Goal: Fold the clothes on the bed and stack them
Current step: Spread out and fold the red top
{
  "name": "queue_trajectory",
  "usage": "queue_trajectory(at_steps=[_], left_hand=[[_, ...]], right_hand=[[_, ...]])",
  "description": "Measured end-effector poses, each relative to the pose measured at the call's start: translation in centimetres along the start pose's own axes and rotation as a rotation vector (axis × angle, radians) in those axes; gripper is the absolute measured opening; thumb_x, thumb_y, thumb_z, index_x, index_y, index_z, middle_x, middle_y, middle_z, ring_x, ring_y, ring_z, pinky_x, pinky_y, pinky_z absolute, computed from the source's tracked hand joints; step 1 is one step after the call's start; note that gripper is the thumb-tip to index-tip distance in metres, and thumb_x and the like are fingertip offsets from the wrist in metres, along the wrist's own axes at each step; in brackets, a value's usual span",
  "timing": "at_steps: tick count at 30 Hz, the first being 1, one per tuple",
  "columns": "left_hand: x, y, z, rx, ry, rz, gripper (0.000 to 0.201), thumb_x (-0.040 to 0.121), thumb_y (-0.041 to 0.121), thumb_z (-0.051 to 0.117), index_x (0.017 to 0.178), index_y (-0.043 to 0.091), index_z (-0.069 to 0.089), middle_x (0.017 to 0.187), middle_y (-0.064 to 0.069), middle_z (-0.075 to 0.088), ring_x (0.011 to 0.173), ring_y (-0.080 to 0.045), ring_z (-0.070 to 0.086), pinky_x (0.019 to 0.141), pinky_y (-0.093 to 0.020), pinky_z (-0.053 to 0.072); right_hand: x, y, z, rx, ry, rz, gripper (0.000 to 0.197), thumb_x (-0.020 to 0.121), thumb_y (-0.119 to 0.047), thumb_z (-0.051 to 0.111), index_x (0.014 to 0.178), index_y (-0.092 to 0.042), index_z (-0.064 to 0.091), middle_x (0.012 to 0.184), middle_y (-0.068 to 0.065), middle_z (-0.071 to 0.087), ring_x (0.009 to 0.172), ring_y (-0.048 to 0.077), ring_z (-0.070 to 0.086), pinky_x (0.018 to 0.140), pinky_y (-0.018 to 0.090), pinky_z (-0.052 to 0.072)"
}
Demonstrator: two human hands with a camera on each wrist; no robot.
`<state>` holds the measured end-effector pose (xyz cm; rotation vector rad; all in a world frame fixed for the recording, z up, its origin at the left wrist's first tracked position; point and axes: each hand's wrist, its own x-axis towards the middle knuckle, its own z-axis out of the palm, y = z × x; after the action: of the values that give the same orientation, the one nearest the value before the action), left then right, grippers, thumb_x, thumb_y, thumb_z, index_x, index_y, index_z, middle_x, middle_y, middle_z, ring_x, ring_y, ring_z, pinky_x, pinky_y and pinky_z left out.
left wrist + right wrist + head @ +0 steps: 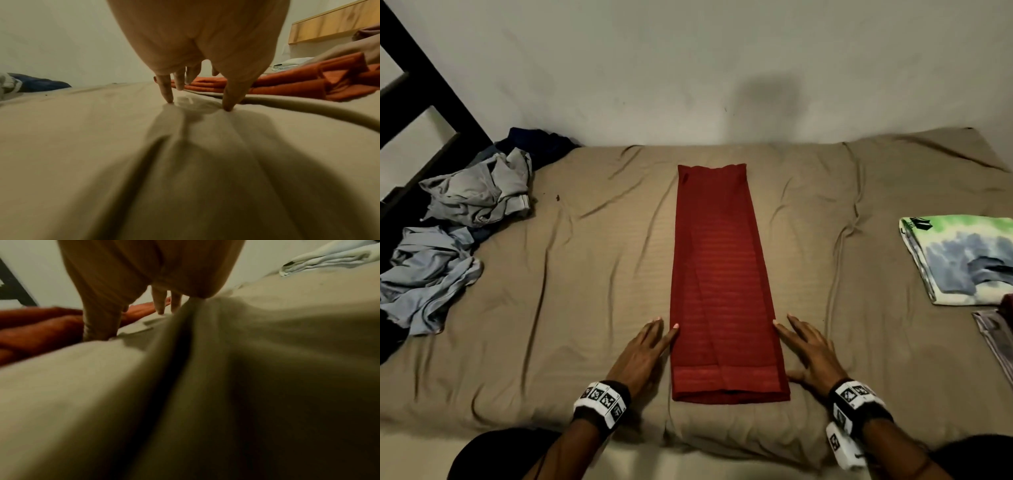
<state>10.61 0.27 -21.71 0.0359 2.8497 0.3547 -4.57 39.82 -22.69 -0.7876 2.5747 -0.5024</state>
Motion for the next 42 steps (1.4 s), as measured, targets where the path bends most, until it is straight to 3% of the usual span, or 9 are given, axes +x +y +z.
queue_trajectory(at_steps=[3,8,17,21,24,26,31,38,42], left_hand=[[0.7,0.3,0.2,0.025,0.006,0.035,0.096,0.097,0.017,0.053,0.158,0.041,-0.017,0.169,-0.016,-0.007,0.157,-0.034,0.006,0.124,-0.047,0.025],[1.9,0.4,0.8,0.057,0.046,0.066,0.087,0.103,0.034,0.050,0.157,0.045,-0.018,0.168,-0.010,-0.021,0.156,-0.033,-0.014,0.125,-0.053,0.013],[2.8,-0.1,-1.7,0.045,-0.085,0.293,0.099,0.079,0.054,0.058,0.159,0.048,0.001,0.170,-0.003,-0.016,0.157,-0.028,-0.012,0.123,-0.052,0.016],[2.1,1.0,-0.7,0.064,-0.133,0.262,0.120,0.063,0.069,0.066,0.162,0.039,0.004,0.169,0.002,-0.018,0.156,-0.024,-0.017,0.121,-0.050,0.000],[1.7,2.1,0.5,0.074,-0.111,0.214,0.130,0.062,0.079,0.064,0.163,0.031,-0.002,0.170,0.003,-0.013,0.156,-0.022,-0.018,0.121,-0.050,-0.007],[1.9,2.5,1.0,0.095,-0.065,0.182,0.121,0.070,0.078,0.059,0.163,0.030,-0.001,0.171,0.001,-0.004,0.156,-0.023,-0.013,0.124,-0.055,-0.001],[2.6,3.1,1.5,0.112,-0.013,0.144,0.082,0.089,0.055,0.050,0.160,0.023,0.023,0.165,-0.008,0.031,0.155,-0.027,0.019,0.115,-0.057,0.035],[3.5,3.3,0.9,0.208,0.035,0.248,0.092,0.066,0.027,0.085,0.148,0.019,0.044,0.144,-0.008,0.059,0.135,-0.026,0.055,0.110,-0.054,0.043],[3.5,2.5,0.2,0.184,-0.010,0.337,0.063,0.082,0.044,0.056,0.143,0.025,0.054,0.140,-0.004,0.063,0.131,-0.024,0.059,0.115,-0.051,0.037]], right_hand=[[1.0,-0.2,0.3,-0.198,0.006,-0.069,0.091,0.079,-0.087,0.040,0.153,-0.058,-0.004,0.169,-0.003,-0.003,0.154,0.025,0.007,0.117,0.049,0.023],[2.3,-2.3,0.9,-0.357,0.144,-0.224,0.087,0.091,-0.052,0.055,0.159,-0.043,0.001,0.169,0.013,-0.004,0.154,0.031,0.013,0.115,0.046,0.029],[2.8,-2.3,1.8,-0.286,-0.033,-0.363,0.078,0.101,-0.025,0.051,0.160,-0.037,0.001,0.168,-0.015,-0.006,0.154,0.005,-0.002,0.121,0.027,0.007],[4.0,-1.6,1.3,0.137,-0.048,-0.304,0.055,0.099,-0.028,0.054,0.152,-0.039,0.041,0.161,-0.020,0.030,0.149,-0.002,0.022,0.119,0.023,0.018],[5.5,-1.1,0.6,0.340,-0.050,-0.192,0.041,0.098,-0.010,0.057,0.137,-0.023,0.063,0.142,-0.006,0.058,0.135,0.013,0.053,0.115,0.034,0.040],[6.0,-1.1,-0.3,0.288,-0.104,-0.148,0.033,0.099,-0.010,0.059,0.131,-0.013,0.067,0.136,0.002,0.063,0.127,0.019,0.059,0.110,0.035,0.045],[5.8,-1.0,-0.5,0.299,-0.192,-0.156,0.047,0.101,-0.017,0.059,0.147,-0.018,0.050,0.150,0.001,0.046,0.141,0.014,0.044,0.112,0.006,0.024],[4.6,-1.9,-0.8,0.082,-0.128,-0.348,0.053,0.099,-0.032,0.049,0.151,-0.035,0.041,0.155,-0.018,0.033,0.143,-0.002,0.027,0.118,0.021,0.025],[3.7,-1.2,-0.1,-0.170,-0.180,-0.372,0.062,0.087,-0.010,0.056,0.146,-0.029,0.051,0.161,-0.016,0.014,0.149,0.004,0.012,0.118,0.044,0.025]])
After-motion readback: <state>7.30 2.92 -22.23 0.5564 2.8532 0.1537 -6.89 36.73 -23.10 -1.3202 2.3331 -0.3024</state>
